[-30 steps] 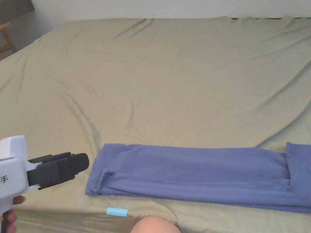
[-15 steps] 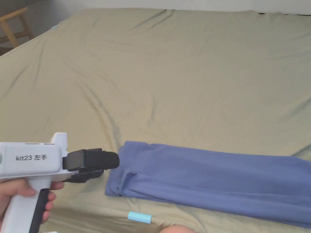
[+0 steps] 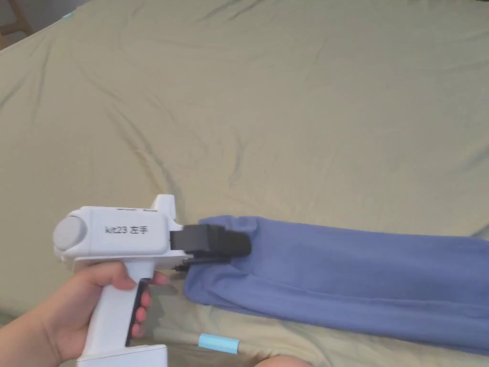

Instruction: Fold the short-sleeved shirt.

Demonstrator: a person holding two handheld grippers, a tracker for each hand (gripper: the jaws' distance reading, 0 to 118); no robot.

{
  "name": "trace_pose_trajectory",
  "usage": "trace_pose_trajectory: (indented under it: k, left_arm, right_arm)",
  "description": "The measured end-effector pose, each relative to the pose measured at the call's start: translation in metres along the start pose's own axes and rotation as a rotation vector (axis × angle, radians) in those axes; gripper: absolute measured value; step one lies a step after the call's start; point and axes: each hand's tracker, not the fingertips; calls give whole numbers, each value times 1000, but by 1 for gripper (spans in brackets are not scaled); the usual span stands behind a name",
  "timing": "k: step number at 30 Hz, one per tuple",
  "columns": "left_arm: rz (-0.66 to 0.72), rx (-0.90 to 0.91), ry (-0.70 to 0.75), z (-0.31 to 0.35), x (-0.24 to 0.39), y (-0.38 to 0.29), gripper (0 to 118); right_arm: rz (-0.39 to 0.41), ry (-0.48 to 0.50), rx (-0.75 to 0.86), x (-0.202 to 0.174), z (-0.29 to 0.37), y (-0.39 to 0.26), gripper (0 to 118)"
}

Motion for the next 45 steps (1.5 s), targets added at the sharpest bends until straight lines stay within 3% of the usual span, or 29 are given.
trace_pose_trajectory:
  k: [1, 3, 7, 13, 16, 22, 27, 31, 39, 40, 41, 42, 43, 45]
  left_arm:
    - [-19, -21, 103, -7, 2, -4, 6]
    - [43, -47, -22, -5, -9, 4, 6]
    - [11, -19, 63, 15, 9, 12, 5]
    - [16, -30, 68, 65, 39, 30, 5]
    - [-66, -34, 194, 96, 51, 42, 5]
    - [-15, -80, 482, 131, 50, 69, 5]
    - [-117, -138, 504, 95, 124, 72, 5]
    - [-171, -206, 547, 30, 172, 67, 5]
    - [-252, -311, 598, -95, 211, 35, 6]
    - [-245, -305, 601, -107, 213, 32, 10]
    - [-227, -298, 590, -116, 216, 30, 24]
    - [-207, -302, 570, -122, 222, 31, 56]
    - [-195, -329, 484, -123, 228, 32, 75]
    - [-200, -236, 342, -112, 247, 31, 79]
  right_arm:
    - [3, 1, -1, 0, 0, -1, 0]
    - [7, 2, 1, 0, 0, -2, 0]
    - [-13, 0, 5, 6, 3, -4, 0]
    - [-25, 6, 27, 8, 15, -5, 0]
    - [-13, 16, 49, 5, 23, -2, 0]
    - [5, 50, 79, 5, 39, 0, 0]
    - [4, 95, 90, 3, 43, -5, 0]
    - [7, 127, 92, 1, 42, -13, 0]
    - [10, 148, 117, 9, 54, -15, 0]
    - [8, 143, 123, 11, 56, -15, 0]
    - [9, 135, 126, 13, 57, -16, 0]
    - [14, 131, 127, 15, 59, -16, 0]
    - [17, 126, 129, 17, 60, -17, 0]
    - [11, 118, 132, 21, 62, -18, 0]
